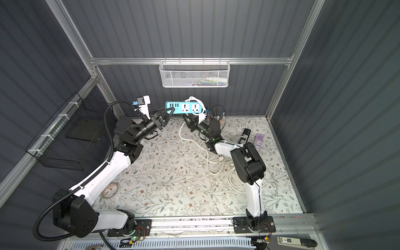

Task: Unwrap the cord wrapped around the power strip
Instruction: Unwrap the power cord from the power strip.

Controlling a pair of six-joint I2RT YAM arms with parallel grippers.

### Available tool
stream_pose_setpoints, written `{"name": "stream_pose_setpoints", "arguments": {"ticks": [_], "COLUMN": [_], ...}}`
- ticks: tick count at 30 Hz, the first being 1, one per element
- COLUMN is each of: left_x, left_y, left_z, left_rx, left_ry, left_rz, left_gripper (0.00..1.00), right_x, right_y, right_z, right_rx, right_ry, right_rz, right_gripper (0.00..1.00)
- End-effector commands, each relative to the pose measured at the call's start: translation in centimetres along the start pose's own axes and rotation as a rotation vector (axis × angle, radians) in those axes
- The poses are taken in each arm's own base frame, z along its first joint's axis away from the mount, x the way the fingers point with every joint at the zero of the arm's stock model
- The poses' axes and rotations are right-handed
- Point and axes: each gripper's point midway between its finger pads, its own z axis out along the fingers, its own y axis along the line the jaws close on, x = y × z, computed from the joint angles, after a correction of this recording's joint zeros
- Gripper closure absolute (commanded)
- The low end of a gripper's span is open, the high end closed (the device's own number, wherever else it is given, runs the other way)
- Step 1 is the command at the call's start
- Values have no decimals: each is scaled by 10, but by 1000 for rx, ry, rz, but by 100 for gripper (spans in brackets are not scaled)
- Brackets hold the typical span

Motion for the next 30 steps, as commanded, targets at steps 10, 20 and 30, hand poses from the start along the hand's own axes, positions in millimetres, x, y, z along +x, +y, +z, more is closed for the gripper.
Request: {"name": "stream_pose_setpoints", "arguments": {"ticks": [10,20,30], "left_x": [-30,-14,4], "left_y": [-27,-18,1], "left_z": [-4,-16,-25], "left_rx": [73,22,-63], "left_ry": [-78,-57,-36], "left_rz": [57,31,27], "left_gripper": [100,100,100], "right_x": [-29,-83,-146], "right_y": [-9,-31,-30], "right_z": [-15,-20,-53], "right_rx": [-11,20,111], "right_ry": [30,61,107], "right_rz": [67,-9,-167], "right_gripper": [100,100,100]}}
